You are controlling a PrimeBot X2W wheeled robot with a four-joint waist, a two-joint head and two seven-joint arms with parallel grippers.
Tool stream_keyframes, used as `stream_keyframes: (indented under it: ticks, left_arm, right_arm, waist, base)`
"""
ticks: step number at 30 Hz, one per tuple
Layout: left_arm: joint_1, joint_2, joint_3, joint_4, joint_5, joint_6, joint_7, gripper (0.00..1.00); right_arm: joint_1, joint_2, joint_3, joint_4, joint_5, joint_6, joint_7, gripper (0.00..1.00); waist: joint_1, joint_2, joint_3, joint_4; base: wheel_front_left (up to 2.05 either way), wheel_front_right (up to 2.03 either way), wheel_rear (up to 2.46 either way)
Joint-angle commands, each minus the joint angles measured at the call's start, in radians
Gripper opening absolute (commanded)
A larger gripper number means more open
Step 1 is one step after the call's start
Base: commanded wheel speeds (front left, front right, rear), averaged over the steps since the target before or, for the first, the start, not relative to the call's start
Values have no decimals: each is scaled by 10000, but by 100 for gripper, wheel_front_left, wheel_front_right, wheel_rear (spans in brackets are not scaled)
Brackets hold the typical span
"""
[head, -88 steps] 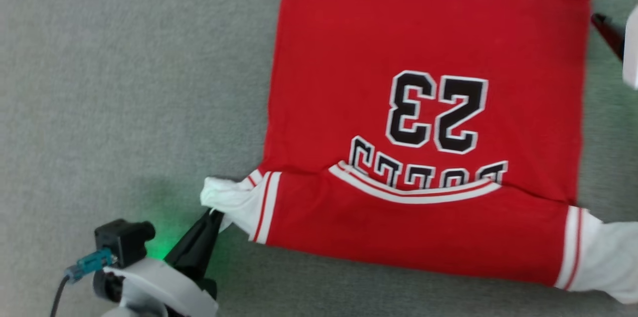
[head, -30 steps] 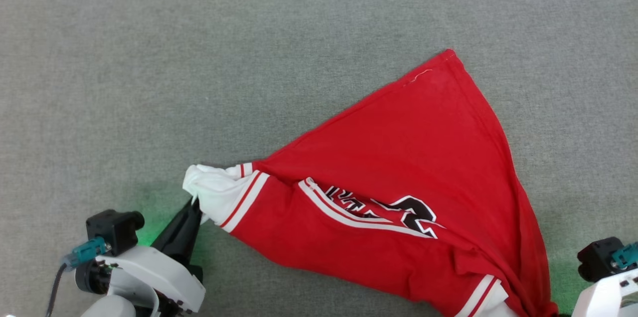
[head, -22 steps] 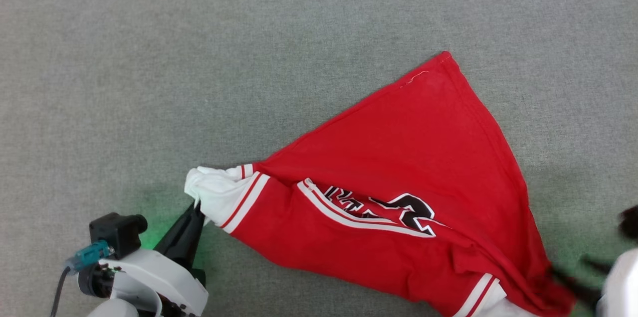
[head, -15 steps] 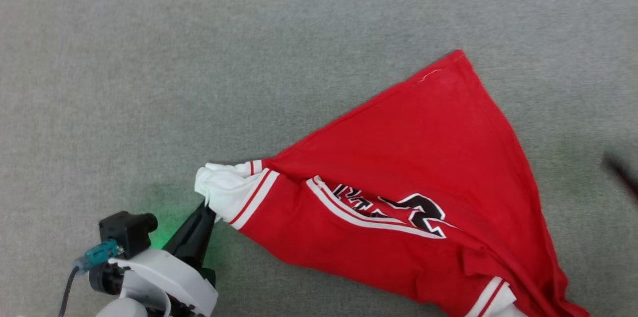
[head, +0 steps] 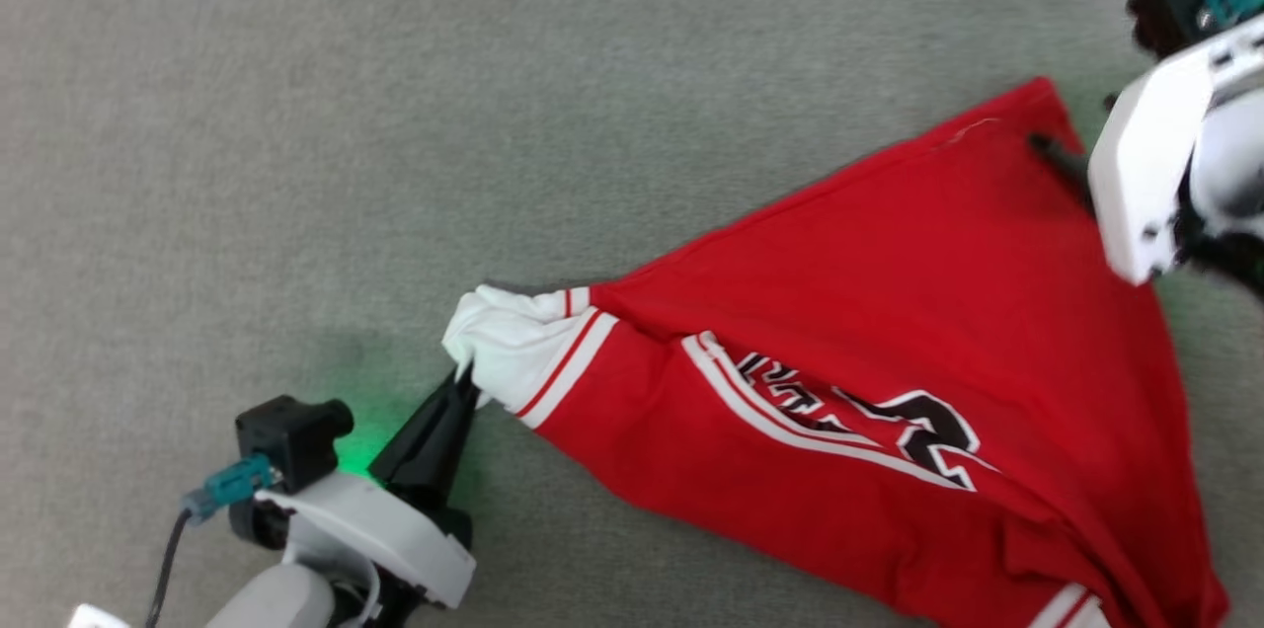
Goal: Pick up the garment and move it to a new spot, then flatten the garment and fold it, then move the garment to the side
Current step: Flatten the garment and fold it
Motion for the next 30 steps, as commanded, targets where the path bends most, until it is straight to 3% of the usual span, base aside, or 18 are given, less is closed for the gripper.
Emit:
stream_keyframes:
  ticks: [1,9,10,11,12,21,30]
  left_arm:
    - [-109,-95,-77,157,83,-54,25,0]
    - [-326,-336,-128,667,78,-224,-98,0]
    - [-324,-348,-122,717,74,-227,-120,0]
    - [-325,-356,-110,760,70,-238,-128,0]
    - [-334,-362,-93,803,67,-245,-151,0]
    - [-430,-475,312,532,-337,-625,-384,0]
    - [-2295,-330,1066,1024,-1441,-1732,-143,0]
  right_arm:
    - [-376,-179,133,458,-195,-11,-139,100]
    - [-795,-316,924,2239,323,-9,-126,100]
    - [-780,-344,1107,2316,472,-2,-52,47]
    - [-776,-344,1182,2376,588,-2,-92,34]
    - [-775,-332,1190,2465,655,-2,-189,0]
    - [-1335,117,-48,3238,491,-12,-2466,0]
    - [-2162,1252,-2423,4849,18,-12,-4892,0]
  waist:
    - [0,0,395,442]
    - [0,0,595,778]
    - [0,0,588,784]
    - [0,0,576,780]
    - [0,0,543,766]
    - [0,0,59,495]
    - [0,0,-72,260]
  base:
    - [0,0,0]
    - [0,0,0]
    - [0,0,0]
    - [0,0,0]
    - [0,0,0]
    - [0,0,0]
    - [0,0,0]
